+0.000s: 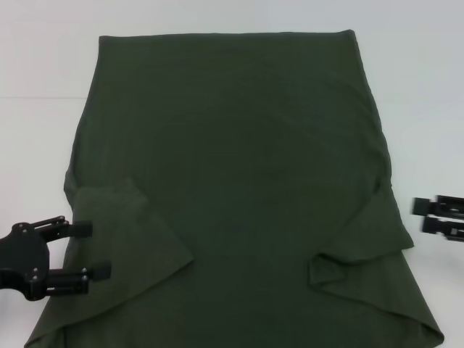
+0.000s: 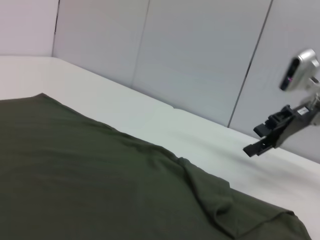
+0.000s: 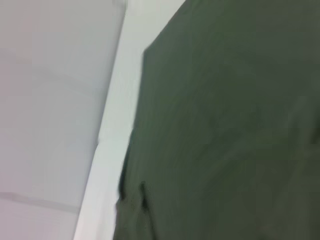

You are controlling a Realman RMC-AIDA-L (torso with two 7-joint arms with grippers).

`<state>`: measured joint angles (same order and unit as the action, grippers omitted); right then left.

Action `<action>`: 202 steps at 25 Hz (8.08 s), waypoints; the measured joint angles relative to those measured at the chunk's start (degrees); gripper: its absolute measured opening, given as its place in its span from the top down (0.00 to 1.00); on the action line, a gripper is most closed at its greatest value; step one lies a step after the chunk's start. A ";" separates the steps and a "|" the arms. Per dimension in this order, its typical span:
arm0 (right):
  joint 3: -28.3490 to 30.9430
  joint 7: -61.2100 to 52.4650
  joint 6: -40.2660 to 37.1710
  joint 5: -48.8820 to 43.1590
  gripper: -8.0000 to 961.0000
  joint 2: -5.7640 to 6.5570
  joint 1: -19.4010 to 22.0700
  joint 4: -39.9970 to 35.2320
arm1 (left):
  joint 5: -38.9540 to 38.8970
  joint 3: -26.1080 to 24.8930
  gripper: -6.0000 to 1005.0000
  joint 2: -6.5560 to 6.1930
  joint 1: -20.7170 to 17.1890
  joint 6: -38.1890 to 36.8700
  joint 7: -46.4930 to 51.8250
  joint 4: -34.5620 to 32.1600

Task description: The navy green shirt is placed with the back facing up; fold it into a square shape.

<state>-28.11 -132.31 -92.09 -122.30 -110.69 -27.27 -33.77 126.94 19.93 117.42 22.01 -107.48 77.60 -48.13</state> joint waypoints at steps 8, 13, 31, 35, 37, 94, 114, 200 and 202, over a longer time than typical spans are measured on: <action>2.50 -1.06 3.57 -0.25 0.21 2.19 2.31 0.38 | -0.03 -0.16 0.12 0.41 0.64 0.05 -0.06 0.14; 1.53 -2.80 5.44 -2.45 0.18 2.91 -0.03 0.46 | -0.03 -0.16 0.12 0.44 0.75 0.09 -0.02 0.14; -6.02 -3.81 14.36 -7.95 0.12 1.56 -6.85 2.51 | -0.03 -0.38 0.12 0.52 0.61 0.70 0.01 0.18; -8.53 -4.40 14.38 -8.50 0.12 2.49 -8.03 2.07 | -0.03 -1.47 0.12 0.46 0.86 0.73 0.09 1.19; -9.36 -5.23 14.27 -10.34 0.12 3.15 -8.95 1.98 | -0.03 -1.62 0.12 0.38 0.90 0.88 0.41 1.44; -13.12 -7.12 17.61 -22.19 0.13 -0.40 -15.68 1.79 | 0.65 -0.51 0.12 0.25 1.42 8.13 4.49 3.83; -13.95 -7.43 18.47 -22.81 0.13 -0.59 -15.45 1.78 | 0.68 -0.34 0.12 0.34 1.37 8.78 4.49 3.83; -13.47 74.97 -0.30 5.49 0.13 -7.96 6.31 -1.03 | 18.76 0.37 0.12 -6.32 2.25 -4.11 51.93 -2.52; -13.46 74.99 -0.27 5.49 0.13 -7.99 6.36 -1.03 | 20.07 0.36 0.12 -6.82 2.34 -4.38 54.94 -3.67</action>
<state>-41.58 -57.32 -92.37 -116.81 -118.68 -20.92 -34.81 147.01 20.29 110.61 24.35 -111.87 132.54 -51.80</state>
